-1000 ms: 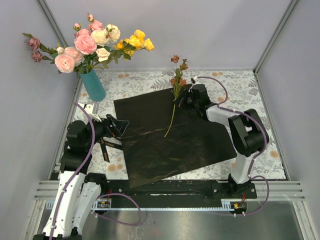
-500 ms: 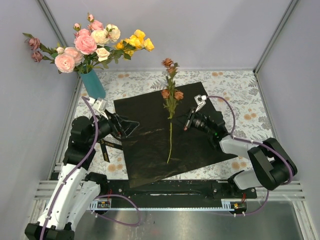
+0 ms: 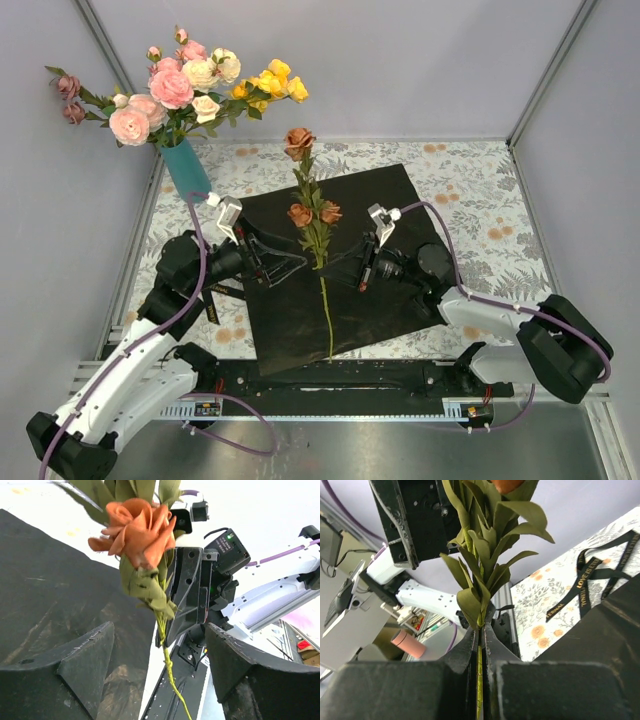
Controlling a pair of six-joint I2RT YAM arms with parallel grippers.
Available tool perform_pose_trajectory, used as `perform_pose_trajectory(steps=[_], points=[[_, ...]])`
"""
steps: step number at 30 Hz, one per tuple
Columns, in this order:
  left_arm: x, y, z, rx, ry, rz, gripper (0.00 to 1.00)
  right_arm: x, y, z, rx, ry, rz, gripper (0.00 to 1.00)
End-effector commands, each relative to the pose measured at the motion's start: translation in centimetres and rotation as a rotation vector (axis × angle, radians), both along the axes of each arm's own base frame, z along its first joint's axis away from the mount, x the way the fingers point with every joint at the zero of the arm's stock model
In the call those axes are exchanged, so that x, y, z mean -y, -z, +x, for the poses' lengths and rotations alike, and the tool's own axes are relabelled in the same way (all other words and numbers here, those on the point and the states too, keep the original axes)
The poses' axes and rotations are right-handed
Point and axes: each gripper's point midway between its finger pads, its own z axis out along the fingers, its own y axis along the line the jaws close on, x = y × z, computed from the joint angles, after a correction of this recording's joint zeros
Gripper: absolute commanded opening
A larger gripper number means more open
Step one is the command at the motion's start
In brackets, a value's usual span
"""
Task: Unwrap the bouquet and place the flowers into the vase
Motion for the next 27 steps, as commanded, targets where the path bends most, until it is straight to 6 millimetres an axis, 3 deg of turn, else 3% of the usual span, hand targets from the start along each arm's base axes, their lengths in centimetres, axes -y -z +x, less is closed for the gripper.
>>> perform_pose_trajectory(steps=[1,9,11,15,18,21,24,27], points=[[0.7,-1.7,0.3,0.048,0.006,-0.045,0.76,-1.0,-2.0,-2.1,0.094,-0.098,0.034,0.0],[1.5,-0.5,1.2,0.025,-0.02,-0.029,0.65,-2.4,-0.9,-3.4,0.077,-0.167,0.022,0.0],[1.5,-0.6,1.2,0.03,-0.021,-0.035,0.53,-2.6,-0.3,-3.2,0.06,-0.167,0.012,0.0],[1.6,-0.4,1.3,0.026,-0.023,-0.04,0.19,-3.0,0.5,-2.7,0.033,-0.158,-0.008,0.01],[1.4,0.0,1.8,0.025,-0.051,-0.039,0.0,-3.4,1.5,-2.0,0.003,-0.135,-0.041,0.21],[0.4,0.4,2.8,0.049,-0.139,-0.002,0.0,-3.3,1.7,-1.7,-0.001,-0.109,-0.037,0.5],[-2.0,0.0,4.5,0.111,-0.3,0.059,0.0,-2.9,1.6,-1.7,0.004,-0.091,-0.034,0.99],[-6.1,-1.7,6.5,0.212,-0.55,0.111,0.0,-2.5,1.4,-1.8,0.024,-0.071,-0.04,0.99]])
